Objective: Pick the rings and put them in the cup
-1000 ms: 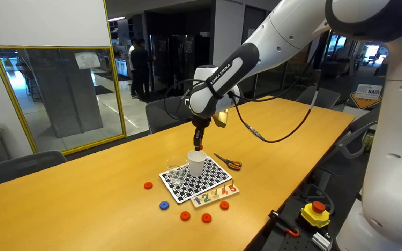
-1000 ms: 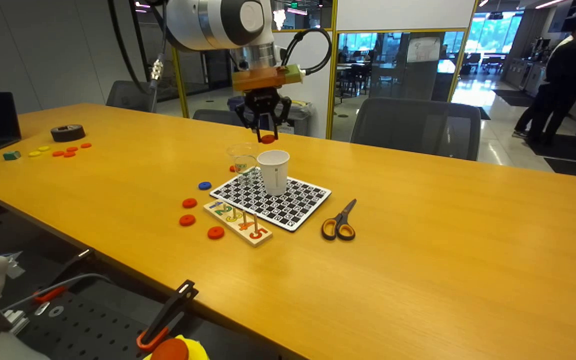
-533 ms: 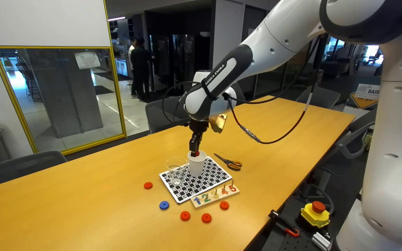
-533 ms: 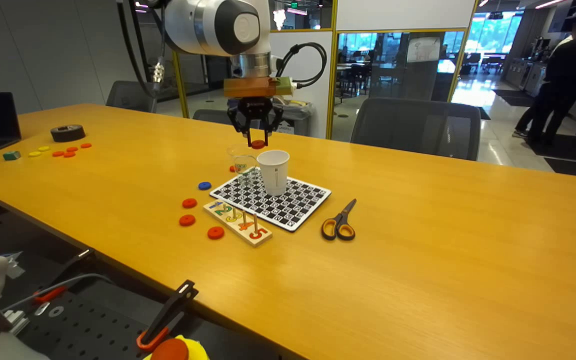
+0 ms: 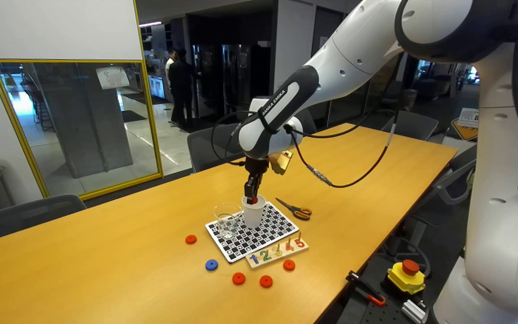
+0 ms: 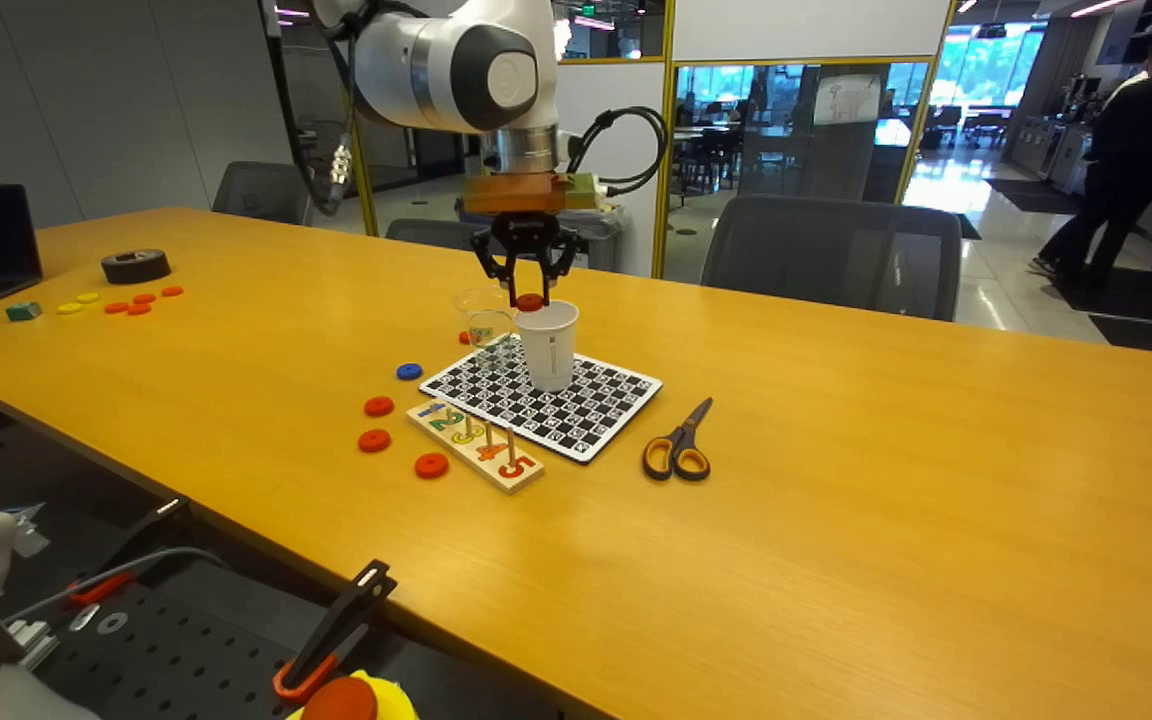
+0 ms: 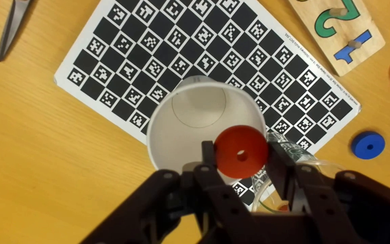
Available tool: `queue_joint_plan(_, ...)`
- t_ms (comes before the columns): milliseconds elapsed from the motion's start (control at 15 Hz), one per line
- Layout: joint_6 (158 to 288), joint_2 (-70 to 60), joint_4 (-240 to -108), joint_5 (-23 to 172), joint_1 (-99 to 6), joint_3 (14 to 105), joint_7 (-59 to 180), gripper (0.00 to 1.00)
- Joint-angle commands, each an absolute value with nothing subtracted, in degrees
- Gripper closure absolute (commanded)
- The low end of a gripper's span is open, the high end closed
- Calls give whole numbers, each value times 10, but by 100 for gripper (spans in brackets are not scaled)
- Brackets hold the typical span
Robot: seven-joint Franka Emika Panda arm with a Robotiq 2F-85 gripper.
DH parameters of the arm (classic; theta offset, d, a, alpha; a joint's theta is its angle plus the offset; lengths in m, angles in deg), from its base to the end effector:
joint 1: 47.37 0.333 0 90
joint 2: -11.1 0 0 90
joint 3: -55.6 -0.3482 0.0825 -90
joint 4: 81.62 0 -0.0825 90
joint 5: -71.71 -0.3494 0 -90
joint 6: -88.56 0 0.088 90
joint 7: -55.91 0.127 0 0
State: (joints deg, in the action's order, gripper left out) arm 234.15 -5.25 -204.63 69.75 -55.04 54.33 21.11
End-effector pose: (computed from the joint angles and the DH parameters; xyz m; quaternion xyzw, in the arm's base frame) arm 0.5650 -0.0638 0.3158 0.9713 0.2312 0.0556 0.0065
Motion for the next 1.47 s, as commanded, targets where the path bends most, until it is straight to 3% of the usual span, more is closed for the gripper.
queue_joint_plan(0, 2346, -68, -2021, 692, -557, 541, 218, 83)
queue_joint_plan(133, 2344, -74, -2014, 690, -561, 542, 224, 83)
queue_joint_plan(200, 2341, -76, -2011, 690, -563, 542, 226, 66)
queue_joint_plan(267, 2338, -78, -2008, 694, -563, 544, 234, 33)
queue_joint_plan(333, 2336, -78, -2007, 694, -564, 545, 241, 33)
queue_joint_plan(600, 2326, -64, -2024, 684, -570, 545, 276, 4)
queue_joint_plan(667, 2328, -52, -2036, 685, -568, 548, 297, 0)
queue_joint_plan(1400, 2315, 170, -2285, 657, -515, 551, 600, 0)
